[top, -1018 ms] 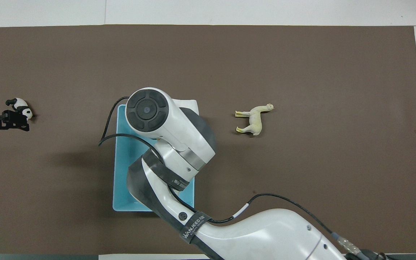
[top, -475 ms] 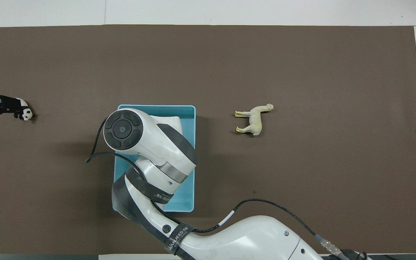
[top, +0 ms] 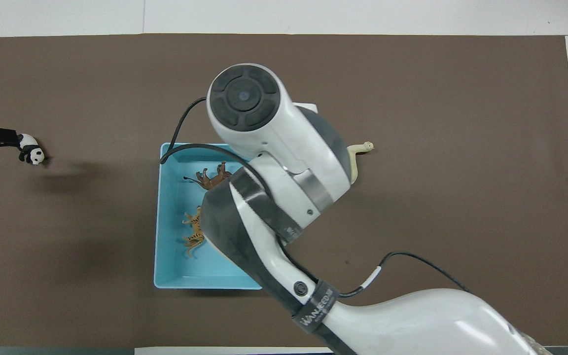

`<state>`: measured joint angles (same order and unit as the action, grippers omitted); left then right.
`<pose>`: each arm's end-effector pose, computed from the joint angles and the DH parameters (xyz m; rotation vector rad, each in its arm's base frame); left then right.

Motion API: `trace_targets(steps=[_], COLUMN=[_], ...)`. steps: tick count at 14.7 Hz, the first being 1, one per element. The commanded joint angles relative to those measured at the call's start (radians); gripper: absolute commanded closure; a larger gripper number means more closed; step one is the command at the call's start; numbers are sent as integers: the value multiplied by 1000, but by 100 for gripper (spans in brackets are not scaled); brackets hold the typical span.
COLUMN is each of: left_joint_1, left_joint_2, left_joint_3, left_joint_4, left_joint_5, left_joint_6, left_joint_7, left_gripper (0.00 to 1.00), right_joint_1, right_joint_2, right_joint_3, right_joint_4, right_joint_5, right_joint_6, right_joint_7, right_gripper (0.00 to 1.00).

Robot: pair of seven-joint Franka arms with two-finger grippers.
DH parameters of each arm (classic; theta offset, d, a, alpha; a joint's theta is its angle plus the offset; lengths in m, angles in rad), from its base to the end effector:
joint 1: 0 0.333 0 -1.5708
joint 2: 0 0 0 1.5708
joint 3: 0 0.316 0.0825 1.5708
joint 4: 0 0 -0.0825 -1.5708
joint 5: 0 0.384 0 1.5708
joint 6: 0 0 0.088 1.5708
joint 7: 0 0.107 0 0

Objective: Put all toys into storage box

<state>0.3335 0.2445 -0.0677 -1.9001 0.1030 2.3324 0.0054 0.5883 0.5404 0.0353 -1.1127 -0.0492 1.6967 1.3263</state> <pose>0.6071 0.1694 0.3922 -3.0247 -0.3033 -0.2716 0.5874 0.4084 0.5093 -2.9308 1.0748 -0.0783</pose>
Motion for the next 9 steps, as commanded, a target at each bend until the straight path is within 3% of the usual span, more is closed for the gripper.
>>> trace_targets(steps=[1,5,9], left_joint_1=[15,18,30], left_joint_2=[96,145,171], left_joint_3=[-6,-6,-4], left_joint_4=[16,9,-14], left_joint_5=[32,35,37], left_joint_6=[123,202,246], left_joint_7=[5,-2,-1], left_gripper=[0,0,0], right_joint_1=[-68,-157,-225], right_joint_2=[-31,-105,-186], right_joint_3=[12,9,9], right_joint_4=[-53,-232,-488], right_joint_5=[-1,-15,-18], right_joint_6=[-69,-34,244], right_joint_7=[-280,-707,-1010], right_gripper=[0,0,0])
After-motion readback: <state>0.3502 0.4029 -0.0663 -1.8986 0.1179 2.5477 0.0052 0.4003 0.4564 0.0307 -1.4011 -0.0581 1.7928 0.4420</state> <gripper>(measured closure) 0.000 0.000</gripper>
